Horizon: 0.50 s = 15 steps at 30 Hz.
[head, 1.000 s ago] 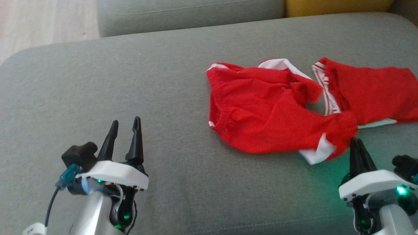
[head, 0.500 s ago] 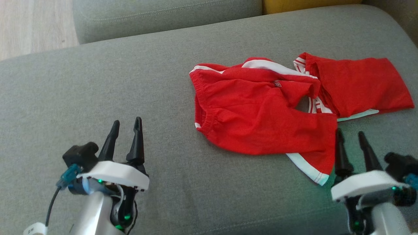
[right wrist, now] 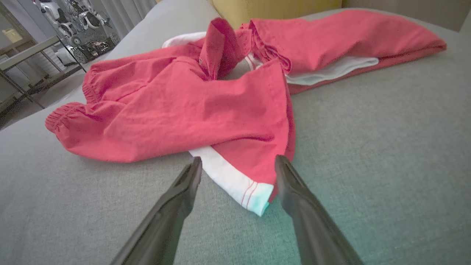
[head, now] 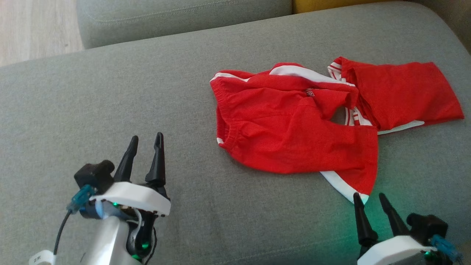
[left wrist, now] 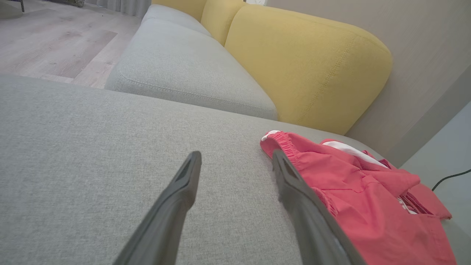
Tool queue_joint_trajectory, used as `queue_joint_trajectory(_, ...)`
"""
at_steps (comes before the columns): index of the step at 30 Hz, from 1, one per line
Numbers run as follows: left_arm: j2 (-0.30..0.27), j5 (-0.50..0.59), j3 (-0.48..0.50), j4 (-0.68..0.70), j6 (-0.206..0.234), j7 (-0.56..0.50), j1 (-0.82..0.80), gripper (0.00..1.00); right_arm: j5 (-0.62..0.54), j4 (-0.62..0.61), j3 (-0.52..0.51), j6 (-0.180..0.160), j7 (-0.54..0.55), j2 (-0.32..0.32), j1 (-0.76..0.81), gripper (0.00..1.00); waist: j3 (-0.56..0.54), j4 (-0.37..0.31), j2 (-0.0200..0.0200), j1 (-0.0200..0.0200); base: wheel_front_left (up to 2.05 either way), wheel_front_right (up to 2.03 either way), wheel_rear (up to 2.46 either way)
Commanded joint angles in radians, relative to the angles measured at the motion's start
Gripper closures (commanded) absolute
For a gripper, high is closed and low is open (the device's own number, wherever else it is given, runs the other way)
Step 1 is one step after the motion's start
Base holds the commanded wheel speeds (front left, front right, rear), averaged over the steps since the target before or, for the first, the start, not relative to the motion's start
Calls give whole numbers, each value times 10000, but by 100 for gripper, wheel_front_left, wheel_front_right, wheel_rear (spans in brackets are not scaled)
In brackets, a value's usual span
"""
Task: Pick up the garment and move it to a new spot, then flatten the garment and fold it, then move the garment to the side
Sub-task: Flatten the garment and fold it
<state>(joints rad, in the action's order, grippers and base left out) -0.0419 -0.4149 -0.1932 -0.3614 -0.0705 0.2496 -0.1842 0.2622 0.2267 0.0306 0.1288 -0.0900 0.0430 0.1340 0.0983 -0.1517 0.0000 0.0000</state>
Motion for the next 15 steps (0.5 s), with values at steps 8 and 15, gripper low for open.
queue_joint_trajectory(8, -83, 100, 102, 213, -83, 122, -302, 0, 121, 604, 26, 19, 329, 72, -506, 0, 135, 204, 0, 0, 0, 0, 0)
queue_joint_trajectory(15, -83, 211, 155, 143, -136, 122, -371, 0, 355, 1249, 112, 19, 236, 72, -893, 0, 269, 339, 0, 0, 0, 0, 0)
